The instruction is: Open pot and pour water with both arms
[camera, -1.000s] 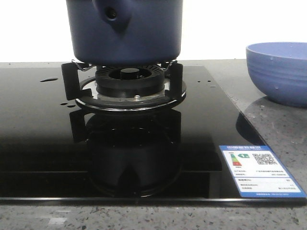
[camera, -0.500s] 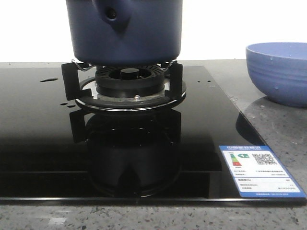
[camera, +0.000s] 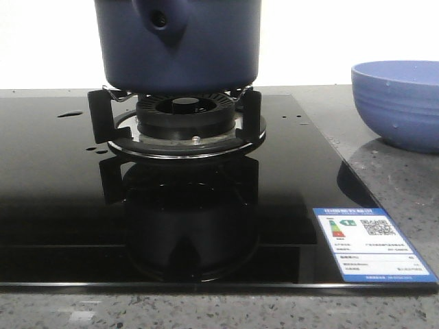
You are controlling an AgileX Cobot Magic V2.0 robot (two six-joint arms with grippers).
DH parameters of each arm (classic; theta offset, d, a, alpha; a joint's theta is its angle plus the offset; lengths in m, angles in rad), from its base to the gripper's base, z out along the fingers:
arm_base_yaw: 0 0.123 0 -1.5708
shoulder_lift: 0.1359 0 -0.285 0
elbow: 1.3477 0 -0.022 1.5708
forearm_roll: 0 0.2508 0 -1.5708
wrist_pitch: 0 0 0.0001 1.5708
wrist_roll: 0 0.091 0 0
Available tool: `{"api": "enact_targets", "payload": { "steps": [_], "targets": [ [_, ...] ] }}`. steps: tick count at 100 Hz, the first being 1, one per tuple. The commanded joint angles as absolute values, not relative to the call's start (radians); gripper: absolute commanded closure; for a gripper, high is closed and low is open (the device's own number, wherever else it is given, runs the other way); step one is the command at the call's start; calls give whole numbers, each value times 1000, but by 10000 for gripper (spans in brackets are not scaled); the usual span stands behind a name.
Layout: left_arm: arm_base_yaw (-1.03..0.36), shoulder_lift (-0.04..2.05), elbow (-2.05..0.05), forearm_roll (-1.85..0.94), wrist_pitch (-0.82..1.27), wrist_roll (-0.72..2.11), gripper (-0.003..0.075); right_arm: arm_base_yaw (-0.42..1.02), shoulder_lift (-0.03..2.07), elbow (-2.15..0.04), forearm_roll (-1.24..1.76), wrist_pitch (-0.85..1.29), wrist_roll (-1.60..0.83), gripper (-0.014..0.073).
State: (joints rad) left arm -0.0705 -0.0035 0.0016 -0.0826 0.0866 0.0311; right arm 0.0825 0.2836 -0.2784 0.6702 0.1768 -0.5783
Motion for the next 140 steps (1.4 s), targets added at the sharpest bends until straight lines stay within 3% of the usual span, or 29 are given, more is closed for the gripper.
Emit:
{"api": "enact_targets", "payload": {
  "steps": [1, 29, 44, 49, 81, 140],
  "targets": [
    [-67, -30, 35, -83, 17, 19, 739, 84, 291, -307, 678, 114, -588, 654],
    [-67, -30, 35, -83, 17, 19, 739, 84, 291, -300, 601, 92, -570, 654],
    [-67, -30, 35, -83, 17, 19, 739, 61, 252, -216, 132, 19, -60, 655],
    [-67, -30, 35, -83, 17, 19, 739, 43, 220, -178, 52, 0, 10, 655],
    [-67, -30, 35, -83, 17, 19, 739, -20, -30, 39, 20, 10, 10, 655],
    [-67, -30, 35, -83, 17, 19, 739, -30, -28, 37, -17, 80, 10, 655]
  ]
}}
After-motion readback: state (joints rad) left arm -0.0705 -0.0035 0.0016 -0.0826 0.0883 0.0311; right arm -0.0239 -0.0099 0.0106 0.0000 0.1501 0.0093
